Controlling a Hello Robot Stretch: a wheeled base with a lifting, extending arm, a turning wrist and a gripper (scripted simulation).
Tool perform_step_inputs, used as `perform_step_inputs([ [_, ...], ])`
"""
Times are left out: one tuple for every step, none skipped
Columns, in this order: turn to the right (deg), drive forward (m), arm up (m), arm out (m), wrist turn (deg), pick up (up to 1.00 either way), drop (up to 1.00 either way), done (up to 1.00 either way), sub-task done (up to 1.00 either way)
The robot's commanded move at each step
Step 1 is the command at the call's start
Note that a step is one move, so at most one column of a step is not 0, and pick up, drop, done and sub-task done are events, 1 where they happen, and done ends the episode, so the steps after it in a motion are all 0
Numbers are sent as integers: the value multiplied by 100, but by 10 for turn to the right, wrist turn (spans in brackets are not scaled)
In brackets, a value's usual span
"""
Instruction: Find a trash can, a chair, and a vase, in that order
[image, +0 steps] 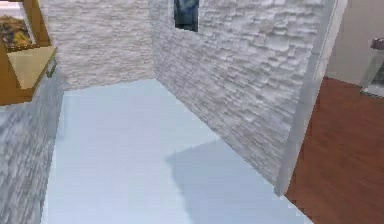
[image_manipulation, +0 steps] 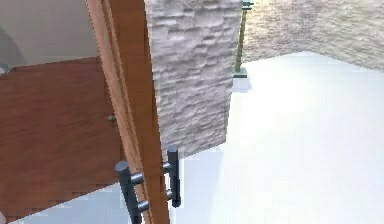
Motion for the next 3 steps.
perform_step_inputs([
  [0,30,0,0,0,0,0,0,0],
  [270,0,0,0,0,0,0,0,0],
  [0,10,0,0,0,0,0,0,0],
])
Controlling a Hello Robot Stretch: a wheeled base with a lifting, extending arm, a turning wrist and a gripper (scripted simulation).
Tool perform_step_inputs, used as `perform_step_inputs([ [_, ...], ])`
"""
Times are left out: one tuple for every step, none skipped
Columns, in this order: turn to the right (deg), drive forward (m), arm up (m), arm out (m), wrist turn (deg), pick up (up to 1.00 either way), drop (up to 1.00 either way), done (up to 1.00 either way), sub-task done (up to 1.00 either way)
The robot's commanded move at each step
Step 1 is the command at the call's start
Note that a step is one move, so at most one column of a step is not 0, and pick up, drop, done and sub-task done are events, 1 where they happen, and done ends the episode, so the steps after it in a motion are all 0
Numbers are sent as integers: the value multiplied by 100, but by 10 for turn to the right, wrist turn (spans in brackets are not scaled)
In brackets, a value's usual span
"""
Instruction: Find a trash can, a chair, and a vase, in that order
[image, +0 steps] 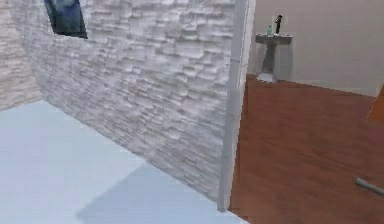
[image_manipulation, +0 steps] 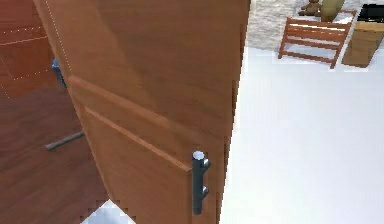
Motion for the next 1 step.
perform_step_inputs([
  [360,0,0,0,0,0,0,0,0],
])
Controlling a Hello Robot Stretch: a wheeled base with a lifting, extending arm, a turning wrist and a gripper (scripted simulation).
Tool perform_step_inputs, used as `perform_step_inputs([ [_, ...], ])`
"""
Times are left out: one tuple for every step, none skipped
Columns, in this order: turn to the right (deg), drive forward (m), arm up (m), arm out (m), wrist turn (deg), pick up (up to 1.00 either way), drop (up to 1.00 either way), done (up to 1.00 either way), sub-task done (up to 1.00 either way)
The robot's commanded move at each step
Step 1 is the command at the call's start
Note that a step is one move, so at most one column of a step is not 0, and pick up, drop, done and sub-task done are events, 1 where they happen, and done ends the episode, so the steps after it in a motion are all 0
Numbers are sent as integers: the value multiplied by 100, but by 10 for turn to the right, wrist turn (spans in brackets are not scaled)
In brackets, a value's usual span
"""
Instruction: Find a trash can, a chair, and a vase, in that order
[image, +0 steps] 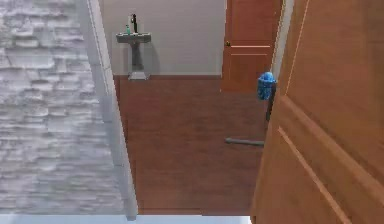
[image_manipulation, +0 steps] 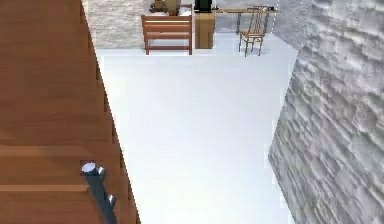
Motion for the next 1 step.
perform_step_inputs([
  [0,100,0,0,0,0,0,0,0],
])
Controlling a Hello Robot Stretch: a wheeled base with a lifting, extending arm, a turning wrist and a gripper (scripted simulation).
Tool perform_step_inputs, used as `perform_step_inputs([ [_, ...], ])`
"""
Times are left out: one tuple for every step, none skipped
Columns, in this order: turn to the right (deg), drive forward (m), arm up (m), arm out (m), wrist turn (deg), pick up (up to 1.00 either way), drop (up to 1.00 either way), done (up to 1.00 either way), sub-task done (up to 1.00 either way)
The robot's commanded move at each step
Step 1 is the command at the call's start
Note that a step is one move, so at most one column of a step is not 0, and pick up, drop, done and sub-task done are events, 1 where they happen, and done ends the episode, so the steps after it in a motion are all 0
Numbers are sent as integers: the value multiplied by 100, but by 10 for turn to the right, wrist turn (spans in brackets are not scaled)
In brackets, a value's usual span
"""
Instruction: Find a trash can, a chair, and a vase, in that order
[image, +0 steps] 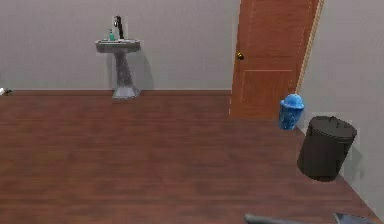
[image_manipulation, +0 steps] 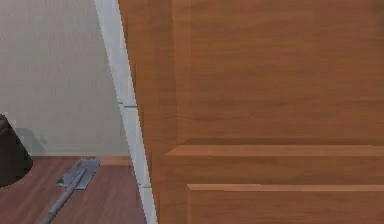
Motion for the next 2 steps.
perform_step_inputs([
  [30,0,0,0,0,0,0,0,0],
  [0,100,0,0,0,0,0,0,0],
])
